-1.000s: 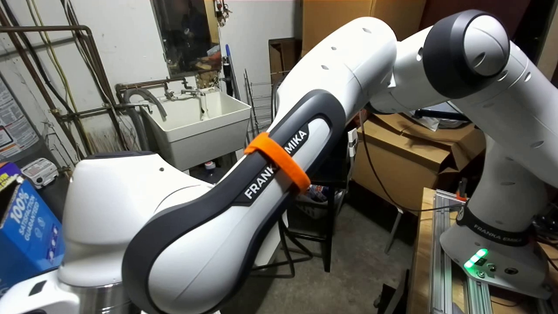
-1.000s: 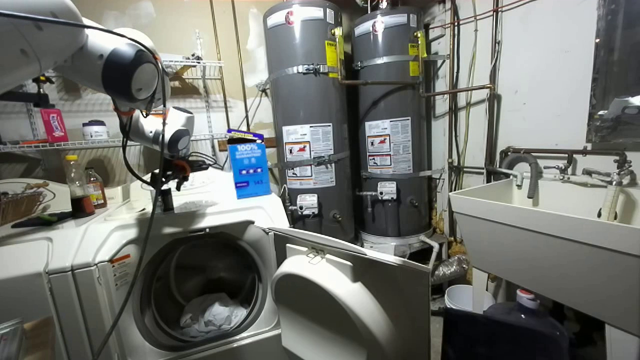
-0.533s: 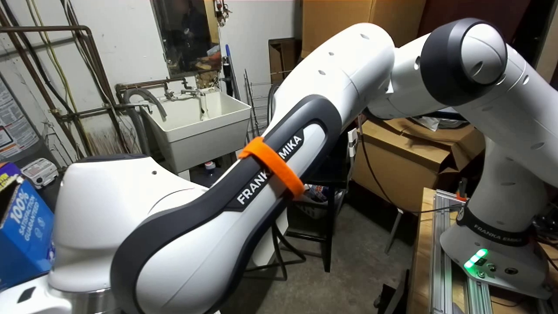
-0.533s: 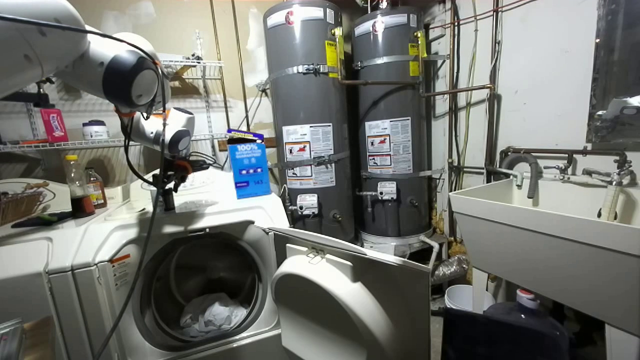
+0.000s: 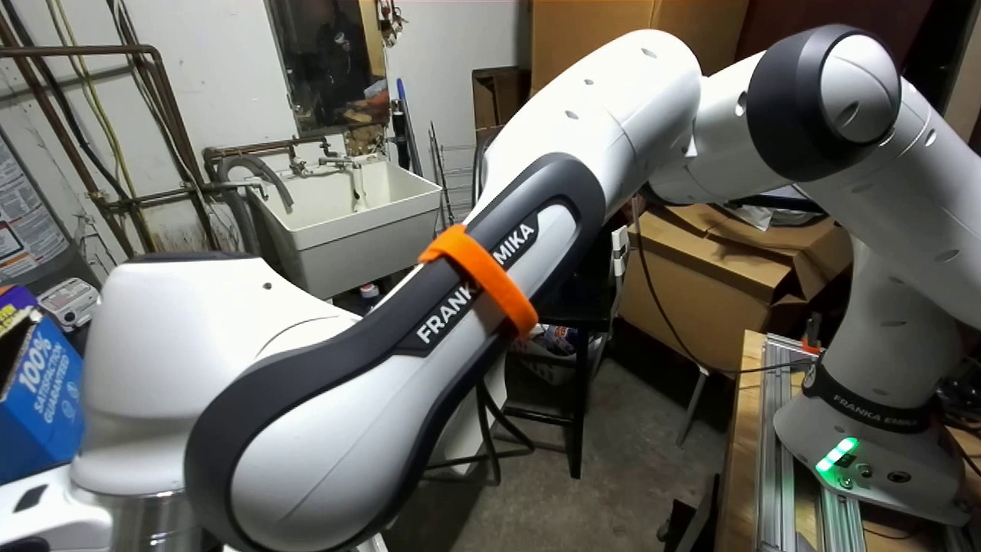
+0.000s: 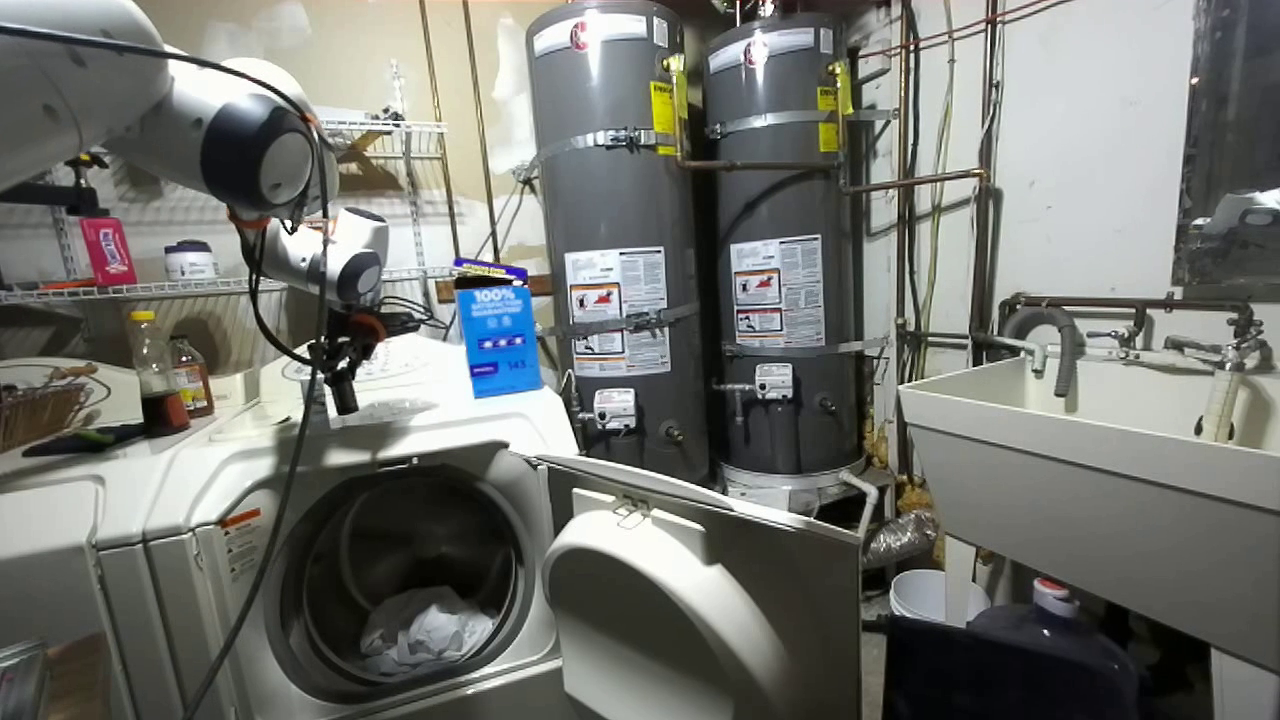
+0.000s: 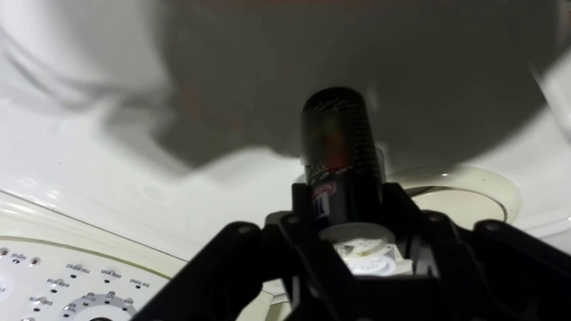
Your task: Move the pepper cellar to the black table
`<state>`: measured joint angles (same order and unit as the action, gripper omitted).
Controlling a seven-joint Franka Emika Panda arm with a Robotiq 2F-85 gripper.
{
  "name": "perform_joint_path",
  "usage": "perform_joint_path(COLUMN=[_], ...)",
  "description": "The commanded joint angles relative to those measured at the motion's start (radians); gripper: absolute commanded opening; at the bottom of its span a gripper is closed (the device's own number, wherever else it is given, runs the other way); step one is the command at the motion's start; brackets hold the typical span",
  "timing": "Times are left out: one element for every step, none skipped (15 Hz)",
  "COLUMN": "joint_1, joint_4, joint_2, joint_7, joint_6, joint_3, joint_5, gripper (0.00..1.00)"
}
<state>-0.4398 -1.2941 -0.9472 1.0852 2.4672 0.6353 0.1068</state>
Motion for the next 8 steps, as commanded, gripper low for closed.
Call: perform_joint_path(joint_1=[0.054,0.048,0.048,0.046,0.041,0.033,0.016,0.006], joint_4=[-0.223,-0.259,-0.304,-0.351,-0.400,-0.450,-0.495,-0.548], joint_2=[0.179,0.214,0.248,0.282,0.318,0.352,0.388,0.420], joint_7=[-0.123,-0.202,-0.271,-0.334,-0.397,-0.460,-0.521,-0.586], joint_6=[0.115,0.149,0.180,0.224,0.267,0.311,0.349,0.392], joint_3=[-0.004,-0.023,-0.037,-0.050,-0.067,-0.089,-0.118,-0.142], joint_5=[-0.017,-0.017,-0.016,-0.012,-0.009,-0.004,-0.006,0.003], gripper=[0.20,0.20,0.20,0.20,0.20,0.20,0.20,0.20])
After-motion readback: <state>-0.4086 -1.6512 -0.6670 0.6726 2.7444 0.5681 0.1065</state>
